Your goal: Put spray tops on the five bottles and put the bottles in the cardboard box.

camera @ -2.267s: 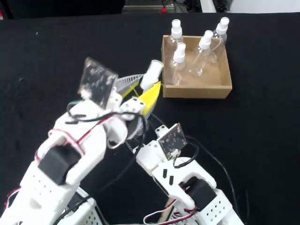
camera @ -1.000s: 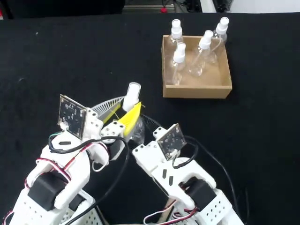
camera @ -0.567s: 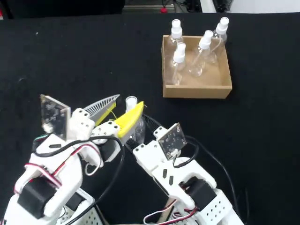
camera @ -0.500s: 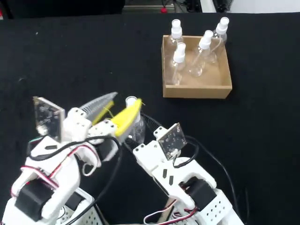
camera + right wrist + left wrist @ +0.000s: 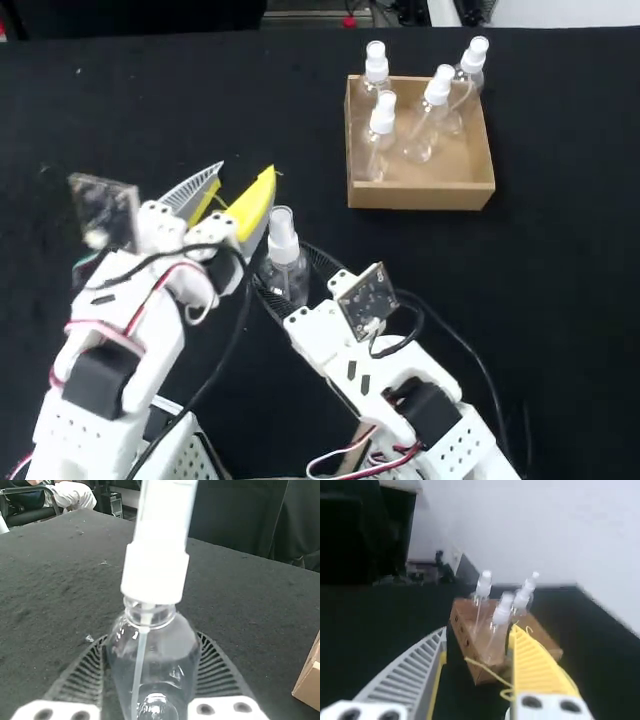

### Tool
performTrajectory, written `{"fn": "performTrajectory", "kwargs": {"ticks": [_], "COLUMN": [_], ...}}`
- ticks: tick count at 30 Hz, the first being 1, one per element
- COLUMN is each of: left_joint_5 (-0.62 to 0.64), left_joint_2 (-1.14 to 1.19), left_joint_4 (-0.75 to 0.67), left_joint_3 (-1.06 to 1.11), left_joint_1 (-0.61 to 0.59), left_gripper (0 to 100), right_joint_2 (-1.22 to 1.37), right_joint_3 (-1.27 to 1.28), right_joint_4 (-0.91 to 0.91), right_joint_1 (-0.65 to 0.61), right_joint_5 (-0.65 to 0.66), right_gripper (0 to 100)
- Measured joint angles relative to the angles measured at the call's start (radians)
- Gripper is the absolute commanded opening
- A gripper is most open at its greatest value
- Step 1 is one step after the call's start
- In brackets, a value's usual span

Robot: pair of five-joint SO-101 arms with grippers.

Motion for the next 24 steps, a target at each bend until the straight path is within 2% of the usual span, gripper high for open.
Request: {"fn": "performTrajectory", "kwargs": {"ticks": [7,15,22,24], "left_joint_5": [-0.028,-0.025,-0.032,-0.032], "left_joint_2": [0.034,0.025,0.031,0.026], "left_joint_4": [0.008,0.230,0.348,0.374], "left_joint_3": [0.000,-0.084,-0.167,-0.176], "left_joint_1": [0.000,0.028,0.038,0.074], "left_gripper": [20,20,20,20], "right_joint_2": [0.000,0.000,0.000,0.000], "right_joint_3": [0.000,0.002,0.002,0.002], "right_joint_4": [0.000,0.002,0.002,0.002], "right_joint_1": [0.000,0.000,0.000,0.000], "right_joint_5": [0.000,0.003,0.003,0.003], "right_gripper": [7.8,7.8,7.8,7.8]}}
